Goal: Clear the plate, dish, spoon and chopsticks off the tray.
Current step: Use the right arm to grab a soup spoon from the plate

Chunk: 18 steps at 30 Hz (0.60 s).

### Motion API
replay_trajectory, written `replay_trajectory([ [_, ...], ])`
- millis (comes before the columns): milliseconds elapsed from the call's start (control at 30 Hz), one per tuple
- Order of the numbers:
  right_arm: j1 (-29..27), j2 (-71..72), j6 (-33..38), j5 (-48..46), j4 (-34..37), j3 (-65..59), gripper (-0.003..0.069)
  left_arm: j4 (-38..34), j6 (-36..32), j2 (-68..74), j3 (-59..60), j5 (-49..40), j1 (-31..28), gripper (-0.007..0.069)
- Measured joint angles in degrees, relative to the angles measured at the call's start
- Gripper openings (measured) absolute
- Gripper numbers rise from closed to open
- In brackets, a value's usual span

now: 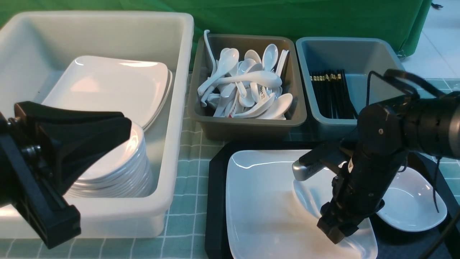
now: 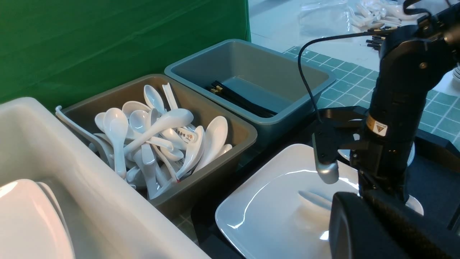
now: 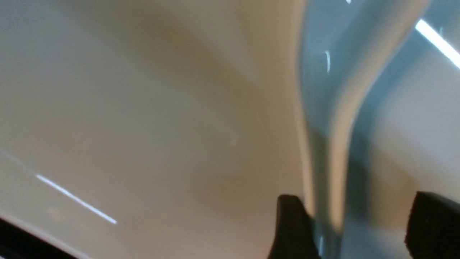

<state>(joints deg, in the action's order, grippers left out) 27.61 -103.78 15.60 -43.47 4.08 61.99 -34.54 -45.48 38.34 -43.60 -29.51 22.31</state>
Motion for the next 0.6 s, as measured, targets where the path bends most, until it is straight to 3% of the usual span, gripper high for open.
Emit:
replay_trajectory([
  [167,0.0,-0.3,0.1,1.1,0.0,0.0,0.0447,0.0,0.0,0.0,0.0,0.0,0.0,0.0017],
  [267,0.0,-0.3,0.5,1.6,0.0,0.0,0.0396,0.0,0.0,0.0,0.0,0.0,0.0,0.0017],
  [533,0.0,-0.3,0.9,-0.7,0.0,0.0,0.0138,0.0,0.0,0.0,0.0,-0.2,0.0,0.0017],
  [600,0.1,0.5,0.9,-1.5,0.0,0.0,0.0111,0.0,0.0,0.0,0.0,-0.2,0.0,0.0017],
])
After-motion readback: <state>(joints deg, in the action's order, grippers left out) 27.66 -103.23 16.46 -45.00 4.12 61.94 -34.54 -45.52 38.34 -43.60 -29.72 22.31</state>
